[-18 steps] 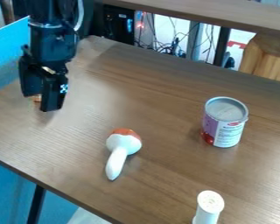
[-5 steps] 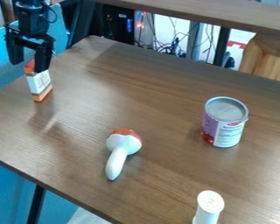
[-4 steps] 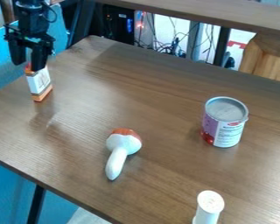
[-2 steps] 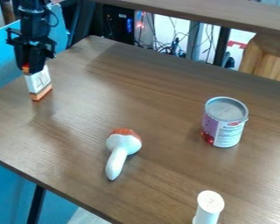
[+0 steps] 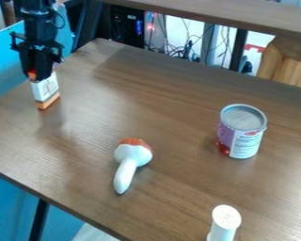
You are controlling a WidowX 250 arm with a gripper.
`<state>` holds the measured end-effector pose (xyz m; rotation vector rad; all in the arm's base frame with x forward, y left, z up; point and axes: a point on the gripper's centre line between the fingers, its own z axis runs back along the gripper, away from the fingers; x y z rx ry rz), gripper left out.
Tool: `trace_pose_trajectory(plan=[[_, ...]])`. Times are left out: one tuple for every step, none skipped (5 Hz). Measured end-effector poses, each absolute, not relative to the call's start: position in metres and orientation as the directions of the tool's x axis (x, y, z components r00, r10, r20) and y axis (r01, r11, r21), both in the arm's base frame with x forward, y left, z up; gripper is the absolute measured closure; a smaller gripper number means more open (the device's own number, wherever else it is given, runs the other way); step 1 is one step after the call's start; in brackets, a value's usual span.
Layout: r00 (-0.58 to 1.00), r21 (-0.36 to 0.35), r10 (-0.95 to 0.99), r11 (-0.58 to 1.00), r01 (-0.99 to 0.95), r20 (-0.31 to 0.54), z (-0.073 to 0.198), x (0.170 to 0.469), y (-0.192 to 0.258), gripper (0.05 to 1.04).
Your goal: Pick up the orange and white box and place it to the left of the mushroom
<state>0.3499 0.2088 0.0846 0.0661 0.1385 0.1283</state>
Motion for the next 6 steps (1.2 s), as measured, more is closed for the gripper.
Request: trace_pose_trajectory(plan=[[0.995,0.055,0.07,0.996,-0.067,-0.069,0.107,0.333,0.192,0.702],[0.998,0.075,0.036,0.997,-0.033,-0.041,0.127,0.315,0.183,0.702],[0.994,0.082,0.014,0.997,-0.005,-0.111,0.117,0.296,0.18,0.702],[0.986,0.07,-0.013,0.997,0.025,-0.167,0.111,0.278,0.173,0.702],[0.969,0.033,-0.083,0.995,0.093,-0.235,0.098,0.263,0.152,0.702],[0.943,-0.025,-0.188,0.982,0.188,-0.276,0.086,0.257,0.121,0.702]])
